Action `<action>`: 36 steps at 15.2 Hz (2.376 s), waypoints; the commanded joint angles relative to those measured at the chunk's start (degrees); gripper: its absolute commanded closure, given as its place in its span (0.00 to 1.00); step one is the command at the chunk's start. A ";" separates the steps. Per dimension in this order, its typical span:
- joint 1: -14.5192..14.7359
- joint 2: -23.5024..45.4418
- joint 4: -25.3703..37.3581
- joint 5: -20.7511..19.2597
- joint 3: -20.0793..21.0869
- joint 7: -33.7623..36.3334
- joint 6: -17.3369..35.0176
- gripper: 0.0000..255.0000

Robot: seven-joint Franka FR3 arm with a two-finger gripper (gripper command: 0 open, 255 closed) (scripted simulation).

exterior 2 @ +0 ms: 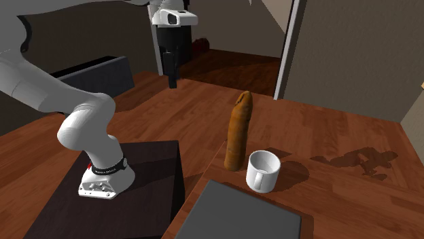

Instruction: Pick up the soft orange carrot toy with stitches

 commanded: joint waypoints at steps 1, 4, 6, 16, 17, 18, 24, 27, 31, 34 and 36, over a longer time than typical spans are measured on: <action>0.00 0.00 0.00 0.00 0.00 0.00 0.00 0.00; -0.81 3.00 -0.18 0.28 -0.90 1.04 7.23 0.00; -1.30 5.20 0.04 0.49 -1.51 1.67 11.92 0.00; -3.24 17.90 4.95 2.46 -4.57 3.94 33.17 0.00; -3.37 19.26 5.77 2.78 -4.89 4.07 35.04 0.00; -3.48 20.63 6.66 3.12 -5.23 4.18 36.87 0.00; -3.60 22.12 4.59 3.51 -5.60 4.28 41.83 0.00; -3.61 22.32 2.01 3.50 -5.62 4.28 44.61 0.00; -3.62 22.32 2.01 3.51 -5.65 4.24 44.61 1.00; -3.62 22.38 2.10 3.51 -5.65 4.23 44.59 1.00; -3.61 22.38 2.11 3.51 -5.64 4.24 44.56 1.00</action>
